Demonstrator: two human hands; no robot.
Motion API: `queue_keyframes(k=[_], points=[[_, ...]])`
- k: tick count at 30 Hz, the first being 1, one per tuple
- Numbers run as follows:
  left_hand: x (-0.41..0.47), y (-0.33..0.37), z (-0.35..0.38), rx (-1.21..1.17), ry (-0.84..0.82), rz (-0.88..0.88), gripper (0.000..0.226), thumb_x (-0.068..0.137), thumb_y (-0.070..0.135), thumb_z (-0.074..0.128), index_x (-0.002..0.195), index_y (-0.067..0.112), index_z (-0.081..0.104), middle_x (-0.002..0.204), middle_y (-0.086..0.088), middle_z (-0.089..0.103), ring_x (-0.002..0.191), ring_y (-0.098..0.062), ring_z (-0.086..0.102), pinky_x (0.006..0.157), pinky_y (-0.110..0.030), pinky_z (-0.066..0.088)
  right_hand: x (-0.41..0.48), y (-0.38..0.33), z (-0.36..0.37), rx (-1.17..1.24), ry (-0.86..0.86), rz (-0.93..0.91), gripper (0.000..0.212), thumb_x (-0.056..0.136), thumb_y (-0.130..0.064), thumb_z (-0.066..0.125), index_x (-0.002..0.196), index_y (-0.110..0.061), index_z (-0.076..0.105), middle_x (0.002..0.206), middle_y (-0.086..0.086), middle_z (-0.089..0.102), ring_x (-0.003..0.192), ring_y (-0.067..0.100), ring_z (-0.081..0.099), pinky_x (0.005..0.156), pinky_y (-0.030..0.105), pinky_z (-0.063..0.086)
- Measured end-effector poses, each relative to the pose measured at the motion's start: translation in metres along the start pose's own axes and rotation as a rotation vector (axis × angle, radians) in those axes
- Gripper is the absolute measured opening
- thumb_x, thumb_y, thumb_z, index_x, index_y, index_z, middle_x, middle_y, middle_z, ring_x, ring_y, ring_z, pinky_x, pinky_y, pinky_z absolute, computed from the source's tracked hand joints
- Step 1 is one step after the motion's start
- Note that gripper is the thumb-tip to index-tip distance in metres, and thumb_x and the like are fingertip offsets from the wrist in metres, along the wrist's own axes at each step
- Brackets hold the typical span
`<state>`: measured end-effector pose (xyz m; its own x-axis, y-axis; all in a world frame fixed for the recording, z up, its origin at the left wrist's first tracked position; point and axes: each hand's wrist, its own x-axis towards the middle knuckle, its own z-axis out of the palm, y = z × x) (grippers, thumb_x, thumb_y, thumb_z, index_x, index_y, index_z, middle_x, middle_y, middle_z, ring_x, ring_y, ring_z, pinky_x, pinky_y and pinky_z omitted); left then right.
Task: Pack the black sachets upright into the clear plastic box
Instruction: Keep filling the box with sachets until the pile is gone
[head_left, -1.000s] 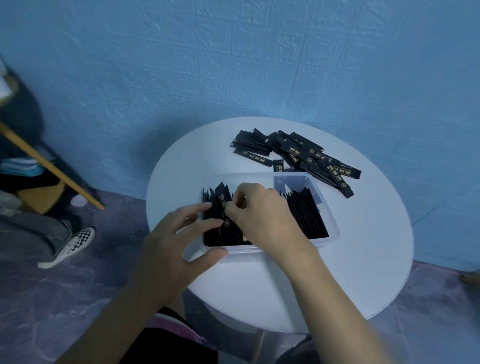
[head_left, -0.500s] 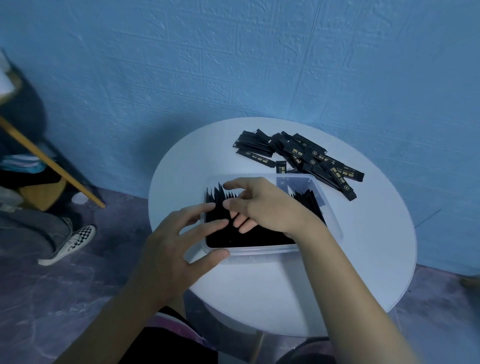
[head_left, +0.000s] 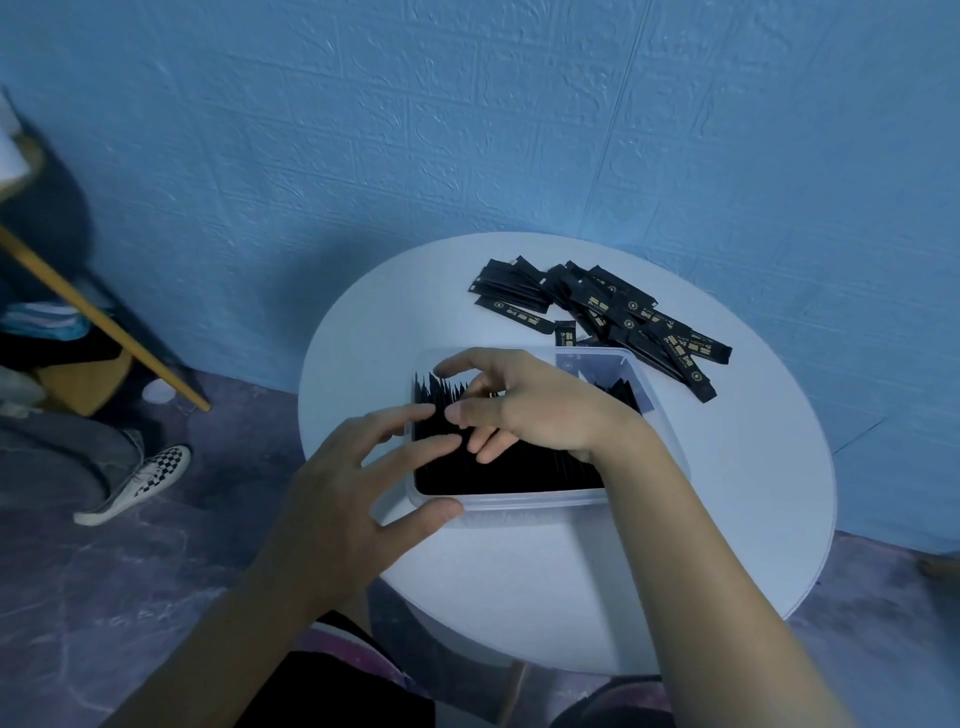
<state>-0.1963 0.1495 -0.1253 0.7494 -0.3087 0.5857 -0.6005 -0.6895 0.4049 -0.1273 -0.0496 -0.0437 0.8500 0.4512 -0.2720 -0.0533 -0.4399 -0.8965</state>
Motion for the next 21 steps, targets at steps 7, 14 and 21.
queue_keyframes(k=[7, 14, 21], points=[[0.005, 0.001, 0.000, 0.020, -0.031, 0.001, 0.050, 0.091, 0.064, 0.052, 0.123, 0.028, 0.066, 0.134, 0.002, 0.056, 0.115, -0.012, 0.048, 0.096, -0.021, 0.034, -0.006, 0.007, -0.002, 0.057, 0.033, -0.007, 0.046, 0.097, -0.002, 0.060, 0.142, -0.007, 0.050, 0.100, 0.016, 0.063, 0.070, 0.019, 0.071, 0.069, 0.028, 0.061], [0.008, 0.004, 0.003, 0.040, -0.070, -0.015, 0.048, 0.084, 0.059, 0.058, 0.121, 0.029, 0.067, 0.133, 0.000, 0.051, 0.109, -0.012, 0.045, 0.091, -0.017, 0.032, -0.012, 0.013, -0.003, 0.071, 0.063, -0.021, 0.041, 0.097, 0.002, 0.059, 0.137, -0.007, 0.055, 0.096, 0.012, 0.065, 0.069, 0.021, 0.069, 0.067, 0.026, 0.061], [0.006, 0.007, 0.005, 0.009, -0.023, -0.060, 0.047, 0.080, 0.058, 0.063, 0.107, 0.021, 0.075, 0.129, -0.001, 0.055, 0.105, -0.016, 0.053, 0.089, -0.025, 0.040, -0.036, 0.029, -0.048, 0.099, 0.392, -0.110, 0.024, 0.099, 0.001, 0.055, 0.121, -0.004, 0.065, 0.076, 0.010, 0.065, 0.057, 0.015, 0.063, 0.055, 0.023, 0.055]])
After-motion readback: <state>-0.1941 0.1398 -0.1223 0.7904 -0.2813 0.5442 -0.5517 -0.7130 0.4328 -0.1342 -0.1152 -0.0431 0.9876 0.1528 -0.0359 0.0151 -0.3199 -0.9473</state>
